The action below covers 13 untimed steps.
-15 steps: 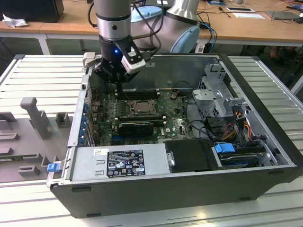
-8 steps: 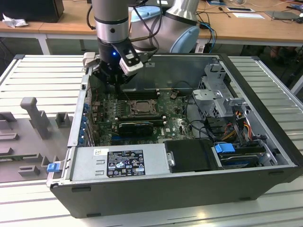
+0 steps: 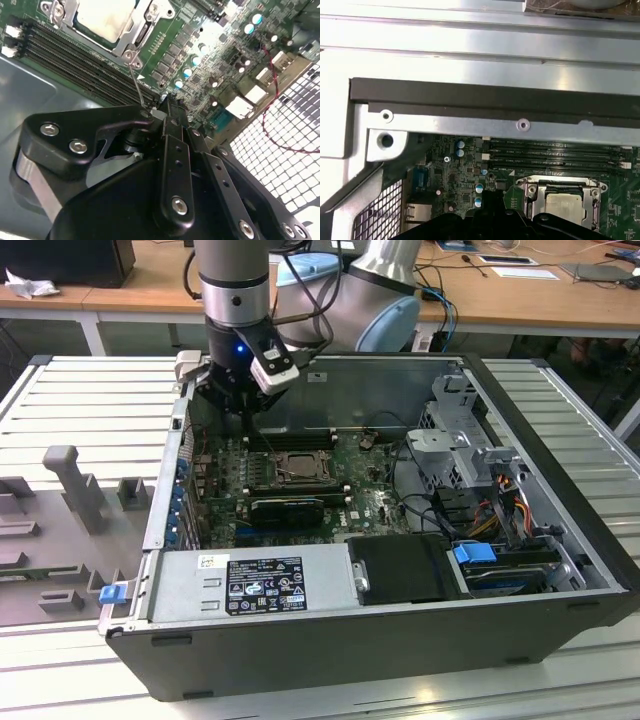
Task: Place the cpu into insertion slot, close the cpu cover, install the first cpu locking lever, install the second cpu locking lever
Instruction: 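Install the first cpu locking lever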
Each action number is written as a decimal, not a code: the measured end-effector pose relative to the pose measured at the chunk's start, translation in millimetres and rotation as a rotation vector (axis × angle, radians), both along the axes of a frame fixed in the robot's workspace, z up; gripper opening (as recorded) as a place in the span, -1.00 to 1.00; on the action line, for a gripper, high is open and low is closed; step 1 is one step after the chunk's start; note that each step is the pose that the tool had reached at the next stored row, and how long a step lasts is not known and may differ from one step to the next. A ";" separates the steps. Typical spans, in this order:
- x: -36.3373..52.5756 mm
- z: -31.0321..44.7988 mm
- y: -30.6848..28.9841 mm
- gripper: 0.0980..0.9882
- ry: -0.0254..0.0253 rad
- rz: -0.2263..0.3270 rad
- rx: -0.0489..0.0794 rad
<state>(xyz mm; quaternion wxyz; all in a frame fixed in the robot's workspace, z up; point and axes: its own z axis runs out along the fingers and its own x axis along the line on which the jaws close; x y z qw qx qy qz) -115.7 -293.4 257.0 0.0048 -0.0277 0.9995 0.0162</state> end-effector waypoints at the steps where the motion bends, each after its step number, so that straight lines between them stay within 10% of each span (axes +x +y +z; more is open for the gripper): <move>1: 0.0 -0.3 1.0 -0.98 0.0000 0.000 0.000; 13: 8.4 -1.1 3.2 -0.98 0.0000 -0.001 0.000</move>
